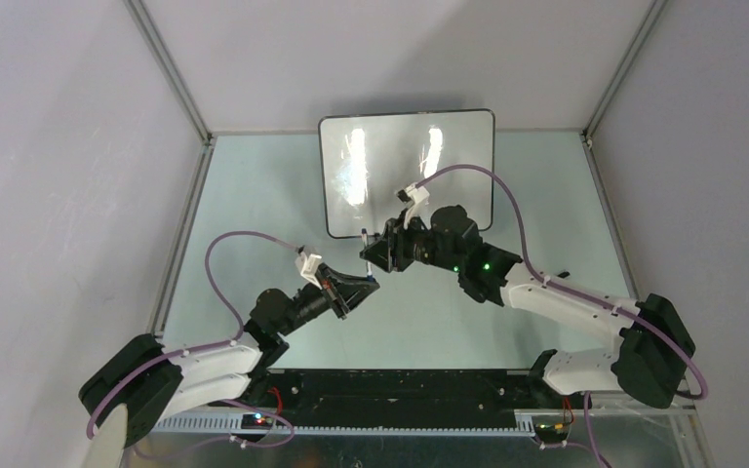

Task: Write a sentence on the whiteboard
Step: Pass from the right arm to the left, then pass from the left arm to the right

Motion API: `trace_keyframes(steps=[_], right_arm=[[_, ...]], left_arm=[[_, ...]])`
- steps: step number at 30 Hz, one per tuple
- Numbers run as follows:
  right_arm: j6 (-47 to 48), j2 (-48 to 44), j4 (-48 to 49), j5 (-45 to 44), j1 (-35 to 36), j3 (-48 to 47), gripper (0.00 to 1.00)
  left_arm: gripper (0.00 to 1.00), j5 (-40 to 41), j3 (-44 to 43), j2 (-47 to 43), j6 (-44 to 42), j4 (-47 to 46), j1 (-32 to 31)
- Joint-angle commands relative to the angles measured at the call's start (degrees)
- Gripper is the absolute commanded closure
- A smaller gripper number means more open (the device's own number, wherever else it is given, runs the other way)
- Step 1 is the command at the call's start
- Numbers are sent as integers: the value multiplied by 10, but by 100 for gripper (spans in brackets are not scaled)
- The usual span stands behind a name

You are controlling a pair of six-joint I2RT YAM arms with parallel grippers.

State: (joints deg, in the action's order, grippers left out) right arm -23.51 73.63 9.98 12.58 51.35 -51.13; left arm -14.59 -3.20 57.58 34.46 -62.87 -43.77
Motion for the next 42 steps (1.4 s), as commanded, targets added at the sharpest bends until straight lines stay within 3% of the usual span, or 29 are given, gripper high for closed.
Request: trace_keyframes(steps=[1,4,12,16,21,30,42], right_arm=[[-2,2,-27,9,-2,-39,68],[-3,4,-23,12,-2,-41,72],[22,16,-115,22,-12,-92,50],[41,-4,-222,45,-38,-136,47],[43,-16,-252,41,-44,-138,48],[15,-61,-164,9,-6,-54,53],[12,-19,-106,24,13,-50,59]], left_arm=[[100,-8,-12,-5,-18,-29,-4],[100,-10,-14,-2,-18,-30,-3],[100,-22,-17,-16,-23,-11,-3],[100,-9,-22,-47,-37,32,-7],[100,-8,-24,-35,-34,19,-13],[100,4,-19,-56,0,25,-14],[100,-13,-15,-54,13,6,-14]])
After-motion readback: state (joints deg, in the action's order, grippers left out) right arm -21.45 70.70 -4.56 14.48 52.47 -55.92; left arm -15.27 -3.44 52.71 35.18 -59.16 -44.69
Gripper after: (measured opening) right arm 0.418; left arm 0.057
